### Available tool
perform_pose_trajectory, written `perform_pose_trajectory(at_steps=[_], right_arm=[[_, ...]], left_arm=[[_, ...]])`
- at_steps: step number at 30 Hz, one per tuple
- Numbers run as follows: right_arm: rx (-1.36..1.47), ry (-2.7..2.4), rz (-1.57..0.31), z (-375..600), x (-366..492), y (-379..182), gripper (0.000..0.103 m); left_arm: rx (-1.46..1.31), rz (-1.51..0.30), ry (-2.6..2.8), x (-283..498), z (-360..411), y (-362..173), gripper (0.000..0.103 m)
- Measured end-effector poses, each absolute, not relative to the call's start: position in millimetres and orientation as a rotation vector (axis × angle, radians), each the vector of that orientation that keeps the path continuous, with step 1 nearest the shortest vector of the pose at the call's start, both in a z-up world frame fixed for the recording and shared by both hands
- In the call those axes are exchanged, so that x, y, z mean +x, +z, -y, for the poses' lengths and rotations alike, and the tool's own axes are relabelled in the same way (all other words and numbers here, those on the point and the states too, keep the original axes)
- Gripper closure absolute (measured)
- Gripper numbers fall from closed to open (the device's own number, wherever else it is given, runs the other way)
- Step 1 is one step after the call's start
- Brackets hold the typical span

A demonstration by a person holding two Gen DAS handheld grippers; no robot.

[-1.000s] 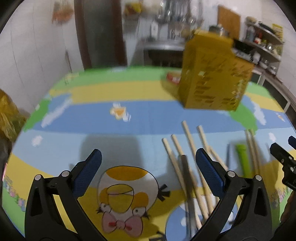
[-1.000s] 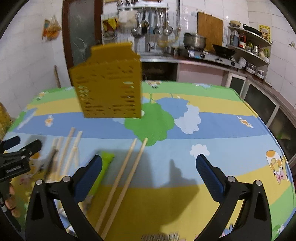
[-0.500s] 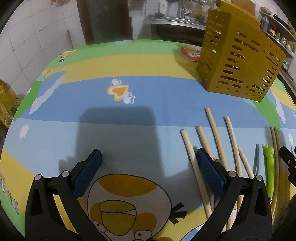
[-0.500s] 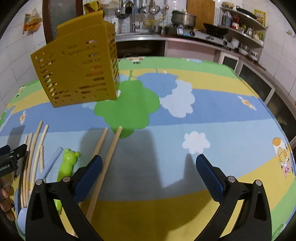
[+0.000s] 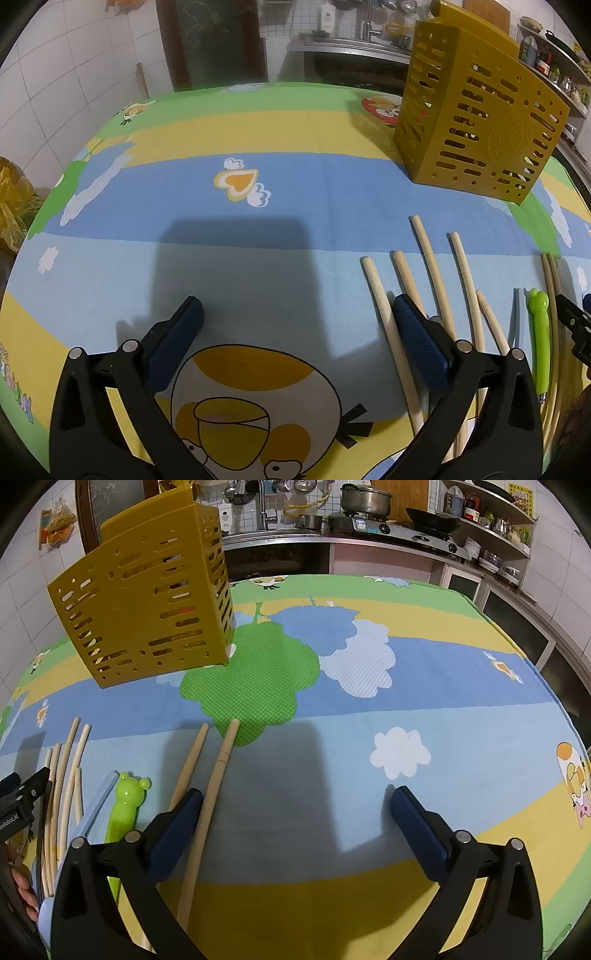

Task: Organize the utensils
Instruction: 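Lower the left tool toward the chopsticks while the right tool approaches another chopstick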

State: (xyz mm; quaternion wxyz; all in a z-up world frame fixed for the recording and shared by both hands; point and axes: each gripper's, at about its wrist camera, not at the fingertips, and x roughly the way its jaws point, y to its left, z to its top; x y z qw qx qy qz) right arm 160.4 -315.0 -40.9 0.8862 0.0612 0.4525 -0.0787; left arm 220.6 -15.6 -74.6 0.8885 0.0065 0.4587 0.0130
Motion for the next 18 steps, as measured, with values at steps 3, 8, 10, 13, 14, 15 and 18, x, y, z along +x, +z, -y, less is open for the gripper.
perform_pose_trajectory(at_steps=[3, 8, 10, 13, 14, 15, 18], right_arm=[[0.134, -0.16, -0.94, 316.5, 161.6, -41.8, 0.004], [0.132, -0.161, -0.94, 316.8, 161.9, -42.0, 0.004], [0.131, -0.161, -0.94, 316.7, 162.1, -42.1, 0.004], [0.131, -0.161, -0.941, 317.3, 162.2, -42.0, 0.004], [0.13, -0.161, -0.941, 317.2, 162.5, -42.0, 0.004], [0.126, -0.163, -0.942, 316.7, 163.0, -42.0, 0.004], [0.126, -0.163, -0.943, 316.1, 162.9, -41.9, 0.004]], left_arm=[[0.017, -0.951, 0.014, 220.3, 15.5, -74.4, 0.004], [0.016, -0.947, 0.01, 219.1, 14.8, -74.7, 0.004], [0.016, -0.947, 0.01, 219.3, 15.1, -74.6, 0.004], [0.016, -0.947, 0.01, 219.2, 14.9, -74.6, 0.004], [0.015, -0.947, 0.01, 219.2, 15.0, -74.7, 0.004], [0.016, -0.947, 0.01, 219.3, 15.5, -74.6, 0.004], [0.013, -0.948, 0.01, 219.3, 15.4, -74.6, 0.004]])
